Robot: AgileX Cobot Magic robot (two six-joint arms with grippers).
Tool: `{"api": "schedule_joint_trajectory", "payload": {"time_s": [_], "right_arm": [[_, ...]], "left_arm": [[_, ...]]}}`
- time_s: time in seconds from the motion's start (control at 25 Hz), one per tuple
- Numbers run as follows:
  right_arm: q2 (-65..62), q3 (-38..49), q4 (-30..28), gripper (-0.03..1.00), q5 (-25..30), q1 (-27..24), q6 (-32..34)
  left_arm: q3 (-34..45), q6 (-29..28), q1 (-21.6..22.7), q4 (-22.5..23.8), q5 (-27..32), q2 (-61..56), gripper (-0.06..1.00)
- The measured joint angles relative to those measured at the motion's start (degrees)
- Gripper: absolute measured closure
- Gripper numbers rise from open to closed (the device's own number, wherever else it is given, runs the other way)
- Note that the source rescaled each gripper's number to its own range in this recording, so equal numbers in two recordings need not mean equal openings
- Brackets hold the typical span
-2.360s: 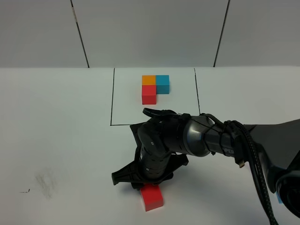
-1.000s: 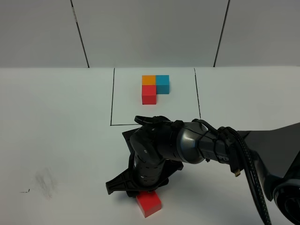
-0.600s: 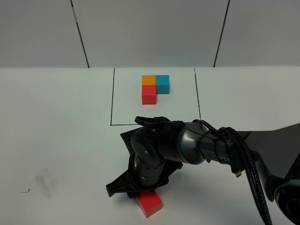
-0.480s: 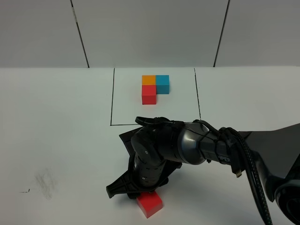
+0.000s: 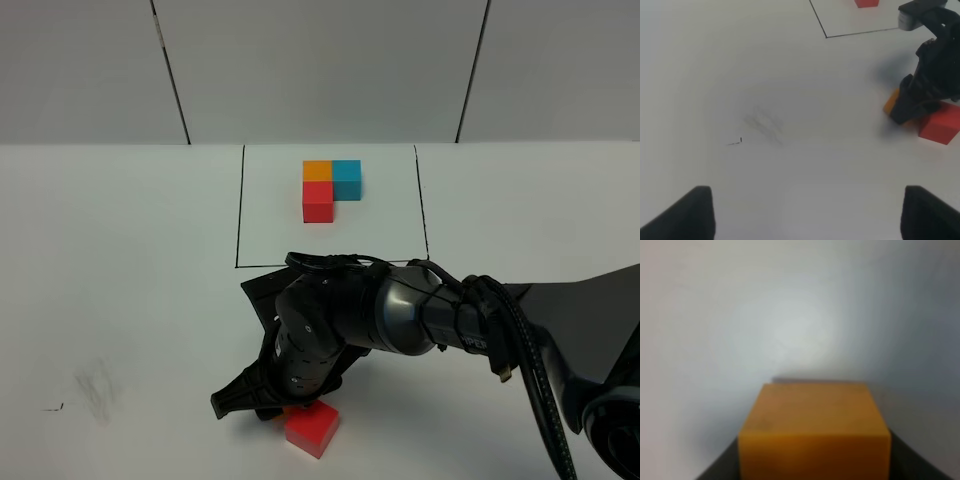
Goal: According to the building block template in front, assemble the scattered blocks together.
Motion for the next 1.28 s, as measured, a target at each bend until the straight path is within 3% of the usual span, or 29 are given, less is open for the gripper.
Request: {"api": "schedule_joint_trajectory", "payload": {"time_s": [0.08,0.36,0.48,0.88,1.28], "right_arm": [[0.0,0.0,0.2,0.71,-0.1,0.0,0.0],[-0.1,0.0,2.2,0.19,-0.9,0.8,-0.6],[-0.3,0.0,0.3,0.10,-1.8,0.7,-1.0],[-5.6,1.4,-11.7,0.11,-1.2,0.5,-0.8],[-8.9,1.4,-13.2,0.15,-1.0,0.5,-0.8]], "left_arm": [[0.0,0.1,0.0,0.0,0.0,0.0,-0.01],[0.0,0.1,0.0,0.0,-0.1,0.0,-0.01],[0.0,0.1,0.0,0.0,-0.1,0.0,-0.01],[0.0,0.1,0.0,0.0,-0.1,0.0,-0.01],[0.0,0.1,0.0,0.0,-0.1,0.0,-0.01]]}}
